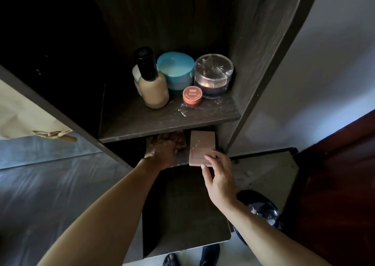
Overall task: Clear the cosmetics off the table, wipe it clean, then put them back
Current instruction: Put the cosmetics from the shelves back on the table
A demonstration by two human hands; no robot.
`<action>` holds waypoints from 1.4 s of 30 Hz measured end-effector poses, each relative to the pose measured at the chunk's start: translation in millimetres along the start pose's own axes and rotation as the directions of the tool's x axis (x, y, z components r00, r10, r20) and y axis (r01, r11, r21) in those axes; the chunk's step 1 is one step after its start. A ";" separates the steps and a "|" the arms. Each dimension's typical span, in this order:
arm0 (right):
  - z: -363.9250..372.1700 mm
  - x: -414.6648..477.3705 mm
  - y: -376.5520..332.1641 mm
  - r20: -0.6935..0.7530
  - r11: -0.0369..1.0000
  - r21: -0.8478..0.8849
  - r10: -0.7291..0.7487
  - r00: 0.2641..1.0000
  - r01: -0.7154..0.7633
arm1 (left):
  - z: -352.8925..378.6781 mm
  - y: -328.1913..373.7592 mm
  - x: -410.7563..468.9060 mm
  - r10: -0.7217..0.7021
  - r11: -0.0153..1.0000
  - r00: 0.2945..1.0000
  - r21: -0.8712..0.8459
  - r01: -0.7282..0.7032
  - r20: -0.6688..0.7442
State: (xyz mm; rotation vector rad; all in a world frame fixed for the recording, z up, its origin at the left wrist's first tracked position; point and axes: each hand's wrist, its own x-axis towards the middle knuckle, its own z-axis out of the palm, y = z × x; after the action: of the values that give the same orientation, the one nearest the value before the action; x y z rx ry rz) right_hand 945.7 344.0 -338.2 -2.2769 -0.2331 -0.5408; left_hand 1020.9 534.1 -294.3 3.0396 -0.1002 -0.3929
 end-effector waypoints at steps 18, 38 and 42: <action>-7.0 31.9 -21.8 0.430 -0.011 0.522 0.867 0.252 -0.853 | -9.3 2.8 -37.4 0.041 0.968 0.993 -0.240 -0.067 -0.111; 21.6 -125.8 -171.1 0.412 0.298 0.295 0.818 0.402 -0.908 | 21.9 -169.1 -281.7 -0.028 0.944 0.976 -0.328 -0.045 -0.214; 63.9 -121.9 -206.0 0.517 0.215 0.298 0.783 0.346 -0.930 | 26.3 -204.2 -291.3 -0.062 0.953 0.979 -0.303 0.001 -0.193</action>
State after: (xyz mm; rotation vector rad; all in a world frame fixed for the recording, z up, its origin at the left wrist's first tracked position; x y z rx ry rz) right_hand 789.2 532.0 -298.6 -1.4829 0.7184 0.4346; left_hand 744.3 757.2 -263.3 2.7595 0.0194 -0.0900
